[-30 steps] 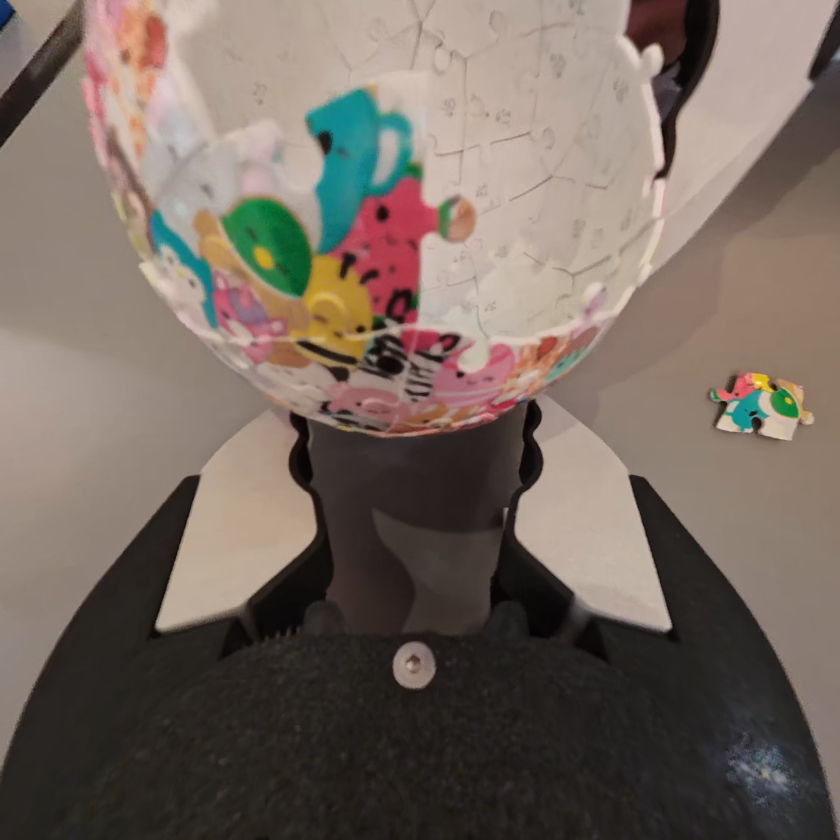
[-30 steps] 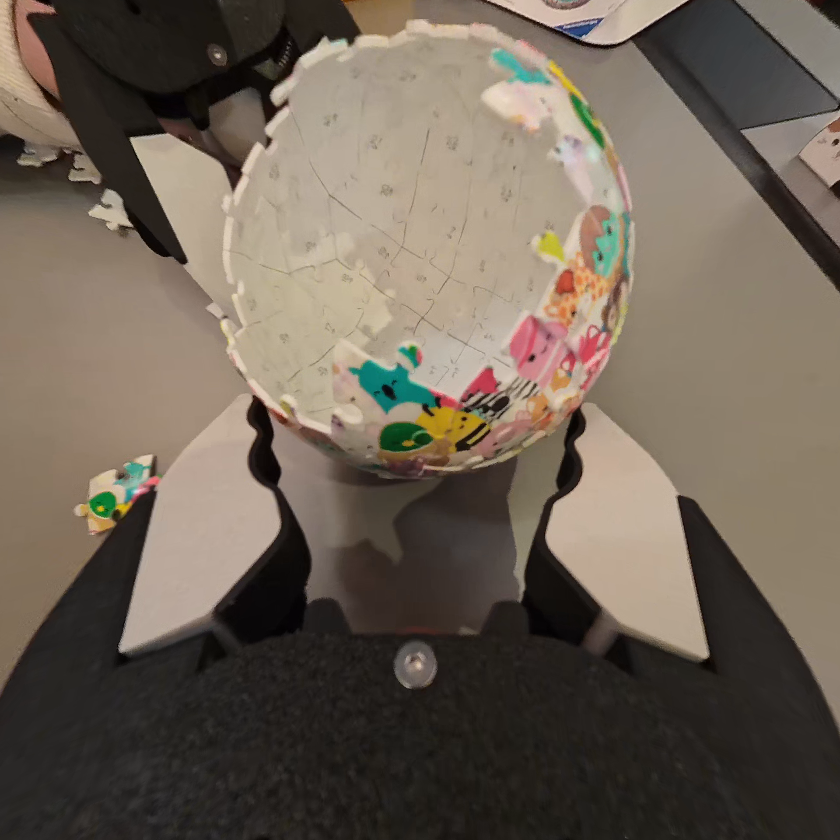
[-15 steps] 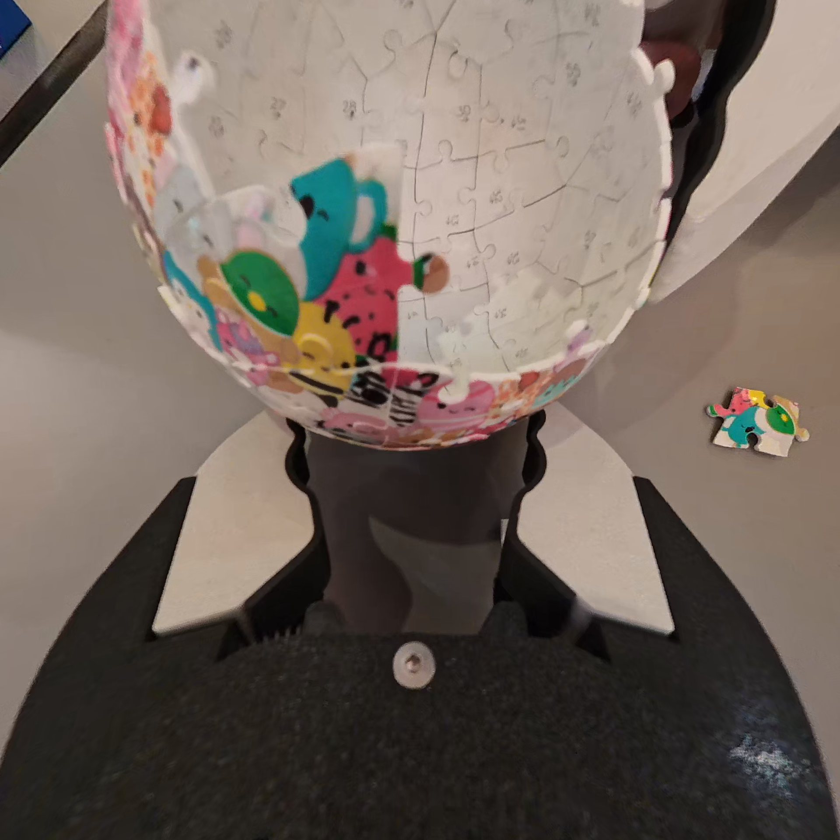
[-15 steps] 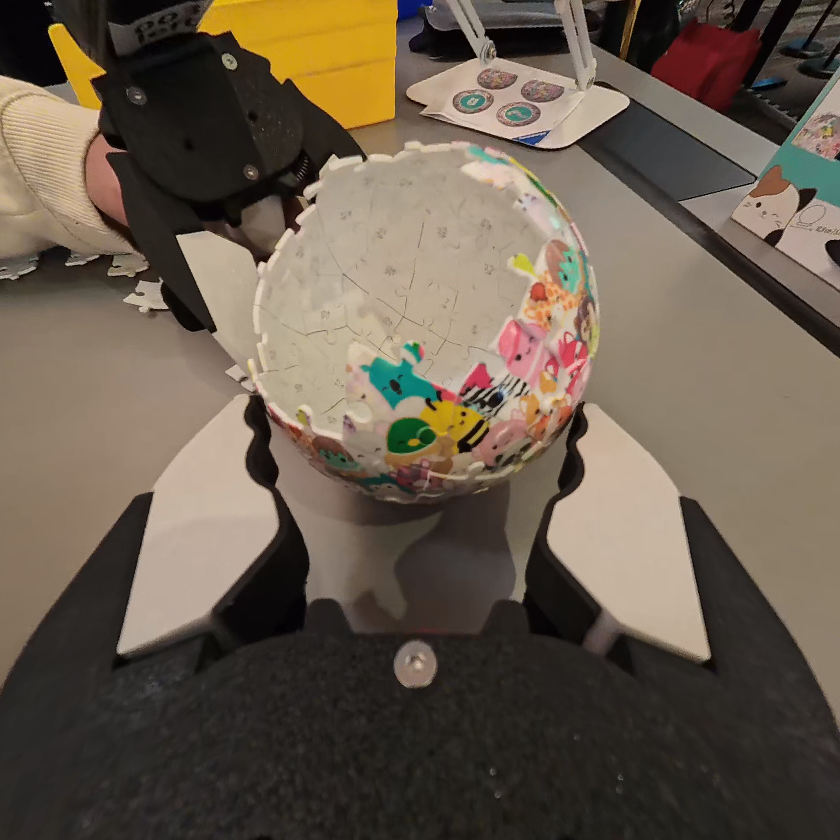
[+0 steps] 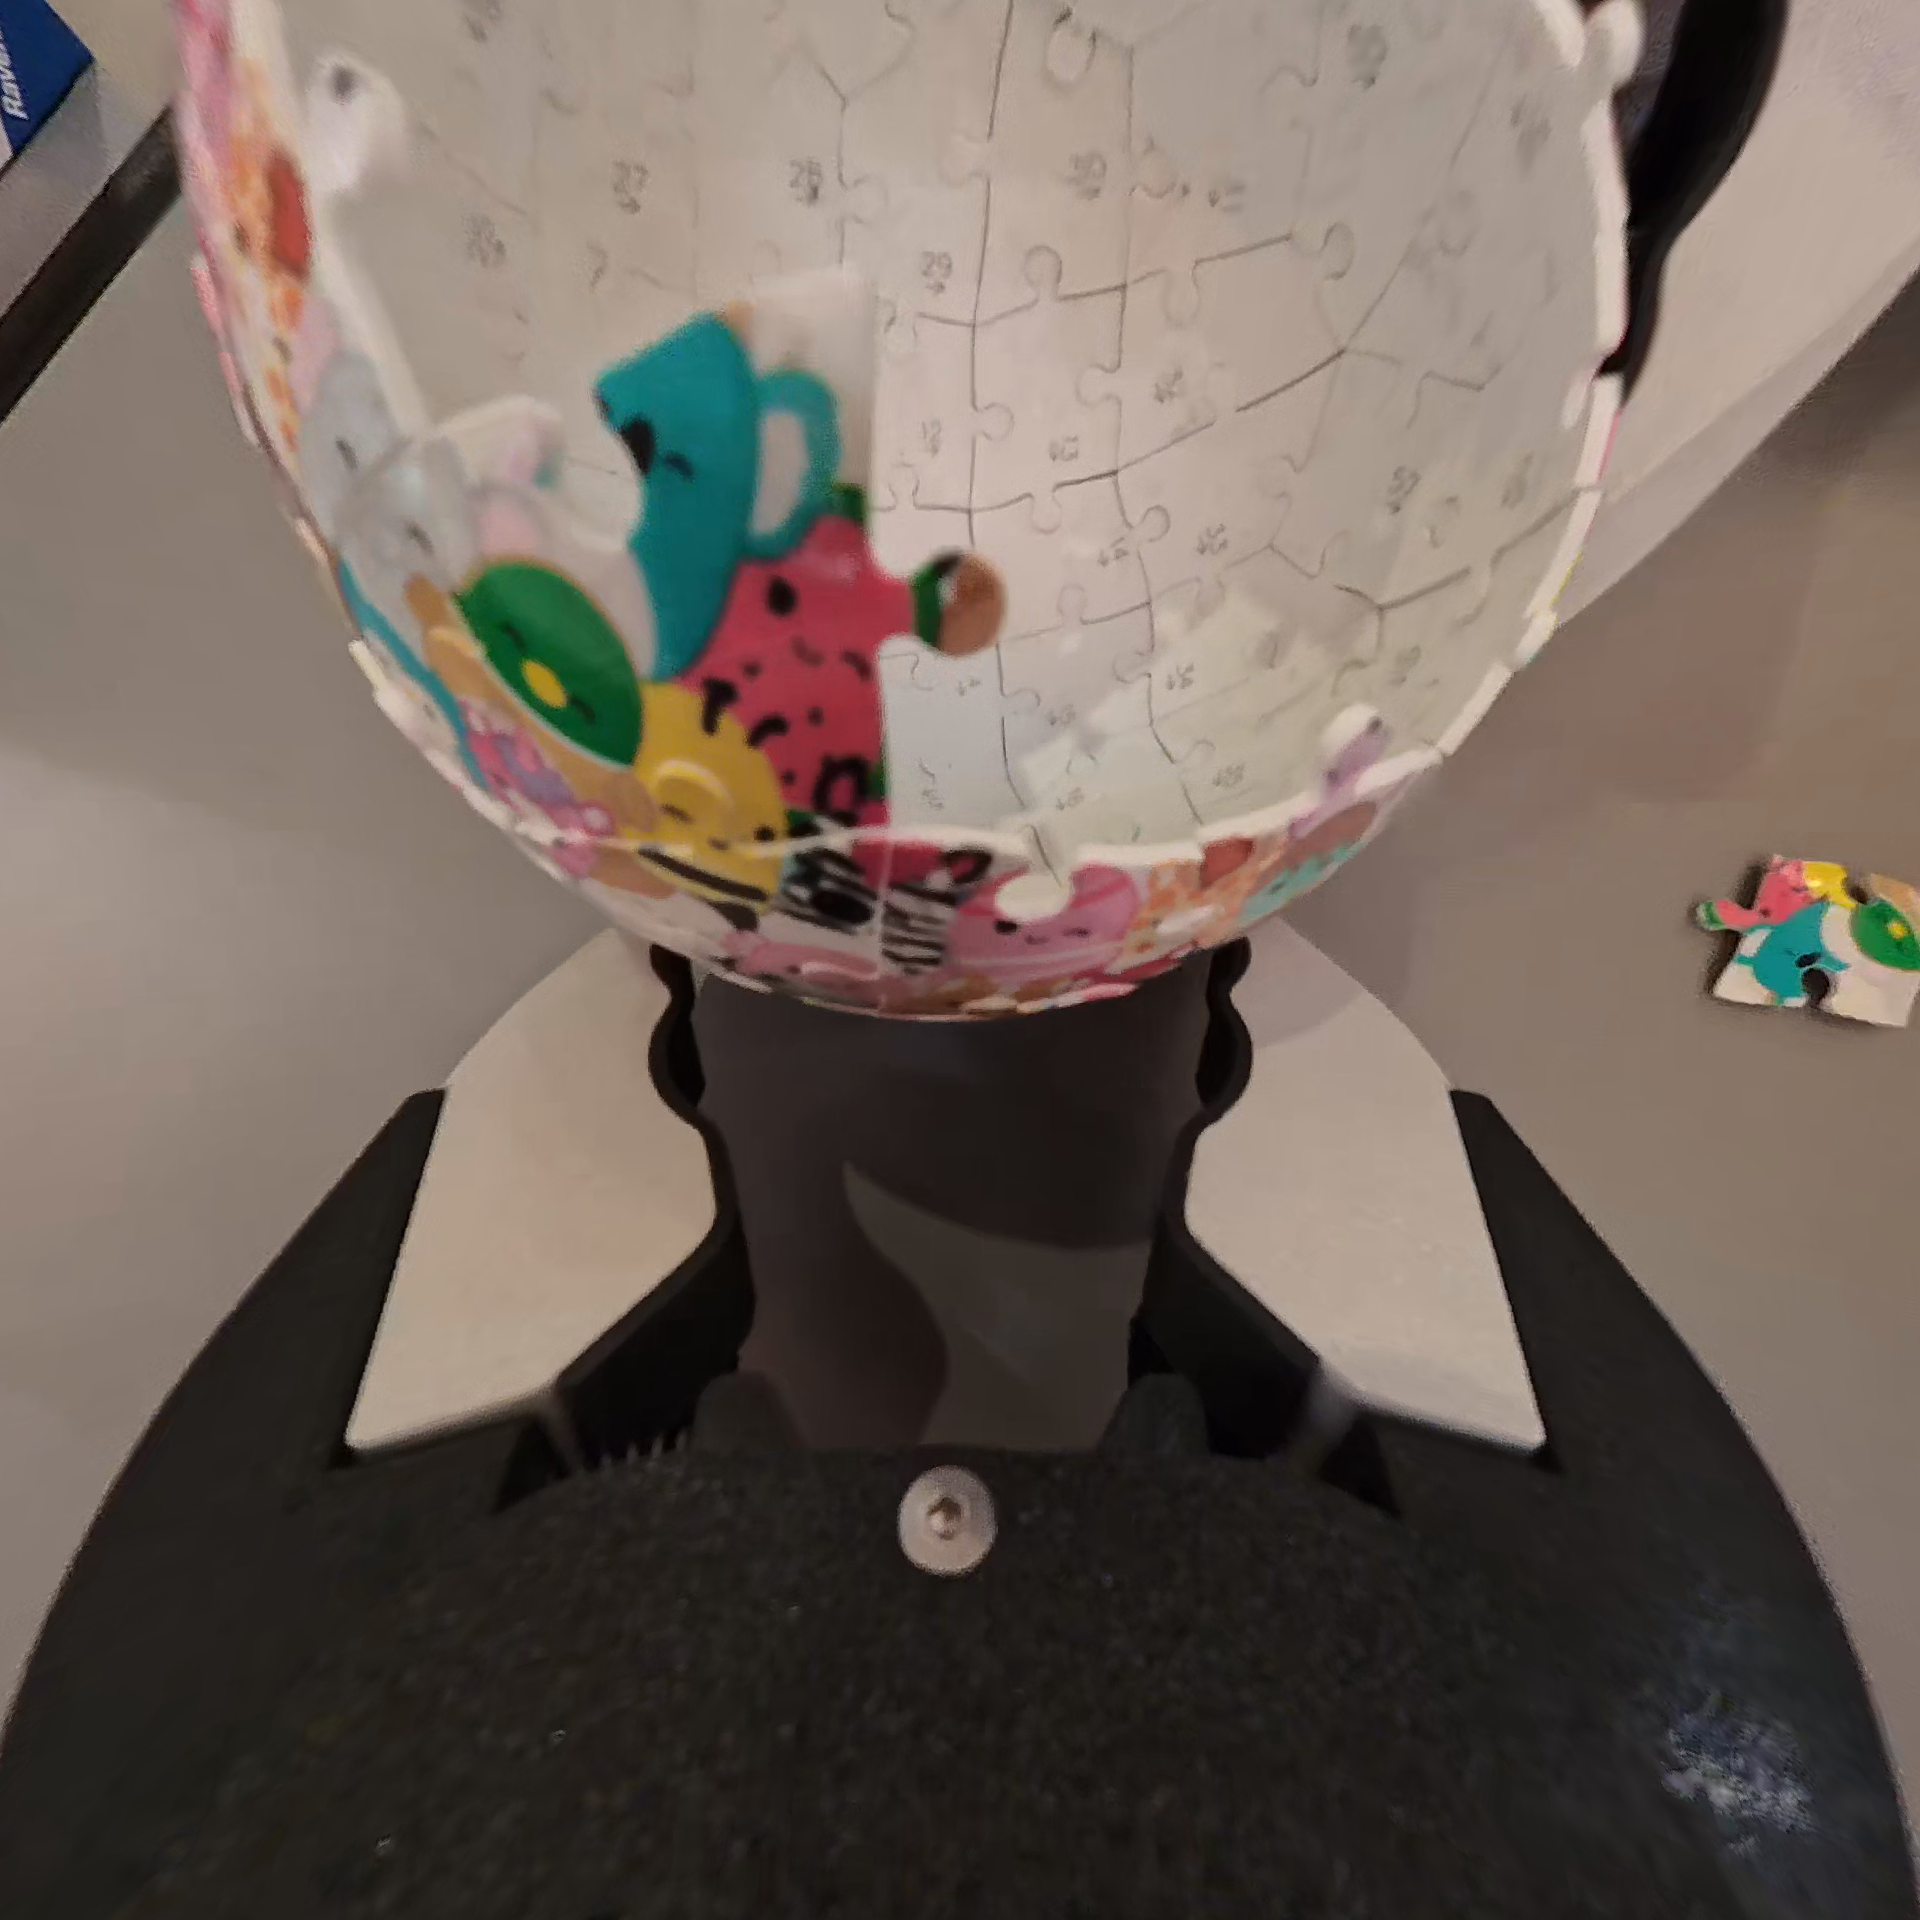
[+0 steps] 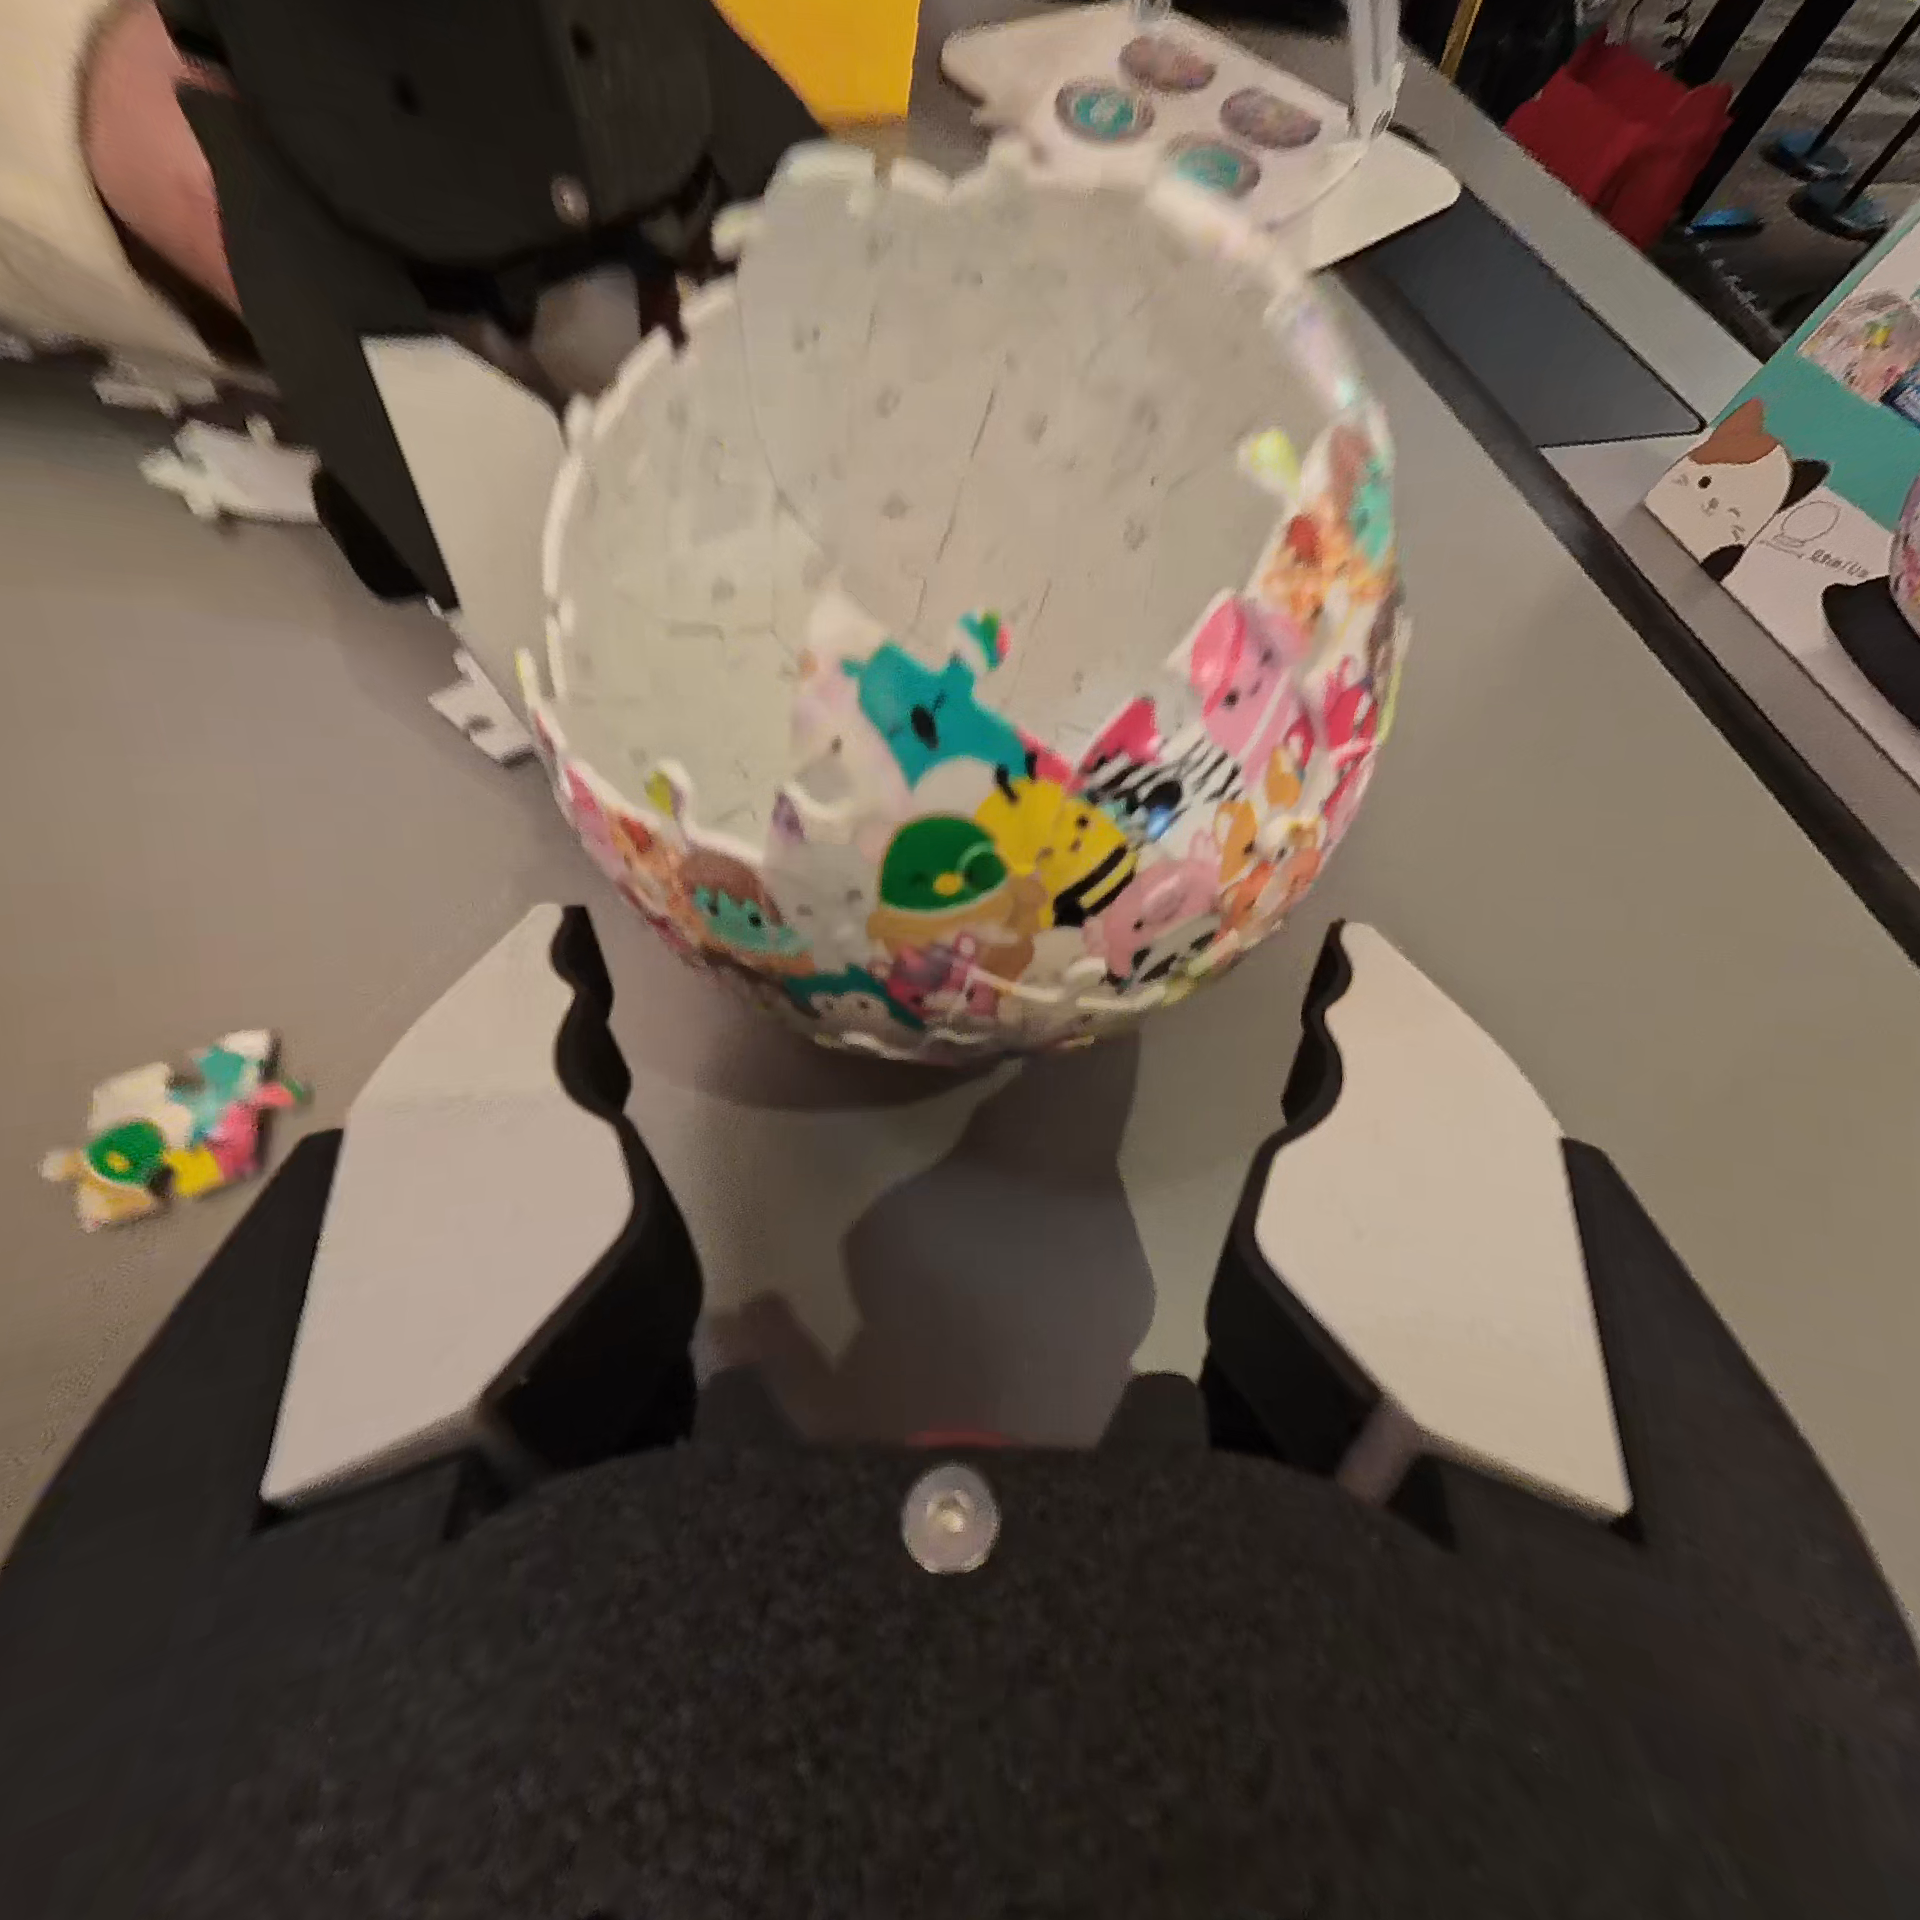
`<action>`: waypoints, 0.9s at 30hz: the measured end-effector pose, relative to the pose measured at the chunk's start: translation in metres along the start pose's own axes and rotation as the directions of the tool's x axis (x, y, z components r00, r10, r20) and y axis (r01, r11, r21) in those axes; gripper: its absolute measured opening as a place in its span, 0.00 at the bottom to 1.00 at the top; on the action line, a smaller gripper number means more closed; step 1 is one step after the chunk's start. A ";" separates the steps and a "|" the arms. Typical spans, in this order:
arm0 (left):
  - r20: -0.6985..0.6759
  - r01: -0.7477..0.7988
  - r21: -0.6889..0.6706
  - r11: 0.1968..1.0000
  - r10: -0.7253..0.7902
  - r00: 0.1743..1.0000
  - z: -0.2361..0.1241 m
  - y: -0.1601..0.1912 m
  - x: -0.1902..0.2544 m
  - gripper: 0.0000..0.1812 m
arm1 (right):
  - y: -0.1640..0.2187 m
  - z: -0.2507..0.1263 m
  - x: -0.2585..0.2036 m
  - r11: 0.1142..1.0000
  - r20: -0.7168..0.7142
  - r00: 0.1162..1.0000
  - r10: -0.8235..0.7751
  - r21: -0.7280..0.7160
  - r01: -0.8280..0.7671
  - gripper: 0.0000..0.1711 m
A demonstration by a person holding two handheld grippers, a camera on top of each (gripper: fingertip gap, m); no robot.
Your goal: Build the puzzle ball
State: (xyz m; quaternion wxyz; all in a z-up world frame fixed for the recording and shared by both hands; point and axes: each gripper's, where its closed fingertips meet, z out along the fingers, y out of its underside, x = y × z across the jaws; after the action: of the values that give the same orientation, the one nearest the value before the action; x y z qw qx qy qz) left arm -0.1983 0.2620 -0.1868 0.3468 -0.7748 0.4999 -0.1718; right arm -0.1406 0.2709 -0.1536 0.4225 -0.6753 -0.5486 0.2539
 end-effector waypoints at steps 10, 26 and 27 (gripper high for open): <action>-0.015 0.023 -0.028 0.999 -0.023 1.000 0.002 -0.002 0.004 0.50 | -0.002 0.005 0.002 0.998 0.043 0.999 0.033 -0.064 -0.030 0.69; -0.025 0.046 -0.057 0.997 -0.048 0.999 -0.005 0.002 0.001 0.49 | 0.006 0.001 0.005 0.983 0.078 0.987 0.141 -0.128 -0.130 0.71; -0.030 0.057 -0.046 0.997 -0.058 0.998 -0.006 0.001 0.002 0.51 | 0.005 -0.001 0.003 0.985 0.076 0.987 0.142 -0.115 -0.133 0.72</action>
State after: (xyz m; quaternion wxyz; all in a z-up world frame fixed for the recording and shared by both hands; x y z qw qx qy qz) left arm -0.2020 0.2580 -0.1831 0.3161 -0.7937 0.4866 -0.1825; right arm -0.1363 0.2734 -0.1567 0.3429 -0.7223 -0.5312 0.2804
